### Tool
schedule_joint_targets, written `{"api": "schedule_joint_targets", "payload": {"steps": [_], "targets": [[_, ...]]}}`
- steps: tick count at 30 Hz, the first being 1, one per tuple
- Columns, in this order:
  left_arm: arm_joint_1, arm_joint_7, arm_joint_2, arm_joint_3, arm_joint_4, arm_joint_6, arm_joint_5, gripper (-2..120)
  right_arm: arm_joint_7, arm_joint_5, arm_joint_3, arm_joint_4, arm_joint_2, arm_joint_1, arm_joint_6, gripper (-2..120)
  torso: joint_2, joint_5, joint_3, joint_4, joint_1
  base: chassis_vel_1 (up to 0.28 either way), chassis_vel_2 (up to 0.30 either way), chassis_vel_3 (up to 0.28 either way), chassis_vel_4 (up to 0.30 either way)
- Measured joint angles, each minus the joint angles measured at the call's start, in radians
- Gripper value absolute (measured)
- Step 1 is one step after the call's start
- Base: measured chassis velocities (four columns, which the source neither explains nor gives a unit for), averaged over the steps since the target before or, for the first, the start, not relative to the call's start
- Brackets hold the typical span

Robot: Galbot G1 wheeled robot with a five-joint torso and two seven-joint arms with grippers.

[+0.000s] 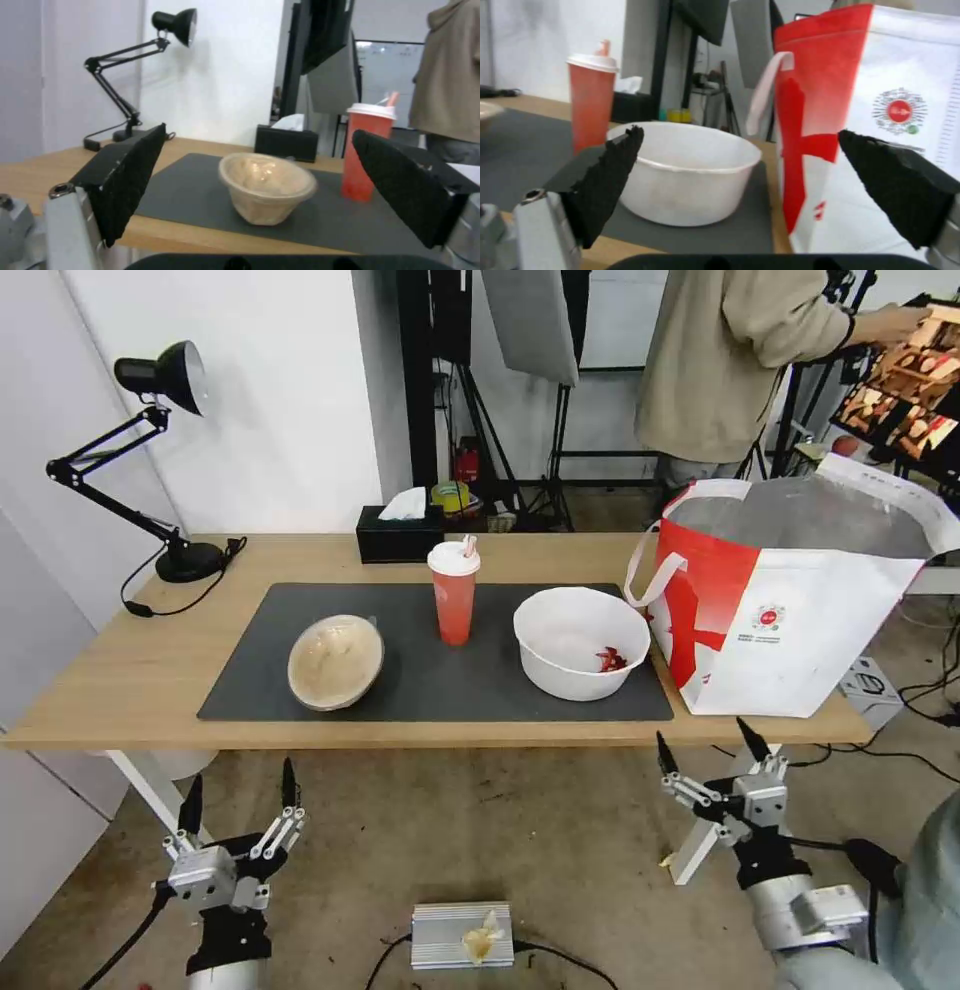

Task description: Pick up the trash from the table and place it into the takeout bag.

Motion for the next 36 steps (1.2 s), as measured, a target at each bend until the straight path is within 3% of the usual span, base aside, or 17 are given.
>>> {"api": "schedule_joint_targets", "payload": {"steps": [10,15,23,27,34,36], "targets": [[0.007,0.047,0.006,0.010,-0.023,-0.006,0.003,100,-0.024,0.017,-0.001,0.071,-0.054,0.023,-0.004,94,0.000,0.0001,0.000,-0.0003,0.000,0.000,0.000,0.000,0.000],[0.005,0.065,0.013,0.013,-0.024,-0.008,0.004,100,-0.054,0.069,-0.007,0.068,-0.115,0.062,-0.017,93,0.000,0.0002,0.000,-0.0002,0.000,0.000,0.000,0.000,0.000],[-0.007,0.099,0.014,0.019,-0.024,-0.023,0.004,100,-0.099,0.208,-0.044,0.074,-0.283,0.190,-0.066,87,0.000,0.0001,0.000,-0.0001,0.000,0.000,0.000,0.000,0.000],[-0.011,0.103,0.011,0.016,-0.022,-0.031,0.004,100,-0.133,0.261,-0.060,0.042,-0.341,0.249,-0.067,100,0.000,0.0002,0.000,-0.0001,0.000,0.000,0.000,0.000,0.000],[-0.012,0.113,0.009,0.010,-0.023,-0.034,0.004,100,-0.159,0.326,-0.123,0.009,-0.425,0.371,-0.083,109,0.000,0.0002,0.000,-0.0002,0.000,0.000,0.000,0.000,0.000],[-0.011,0.122,0.003,0.009,-0.023,-0.035,0.008,100,-0.163,0.385,-0.205,-0.010,-0.480,0.473,-0.106,111,0.000,0.0001,0.000,-0.0001,0.000,0.000,0.000,0.000,0.000]]}}
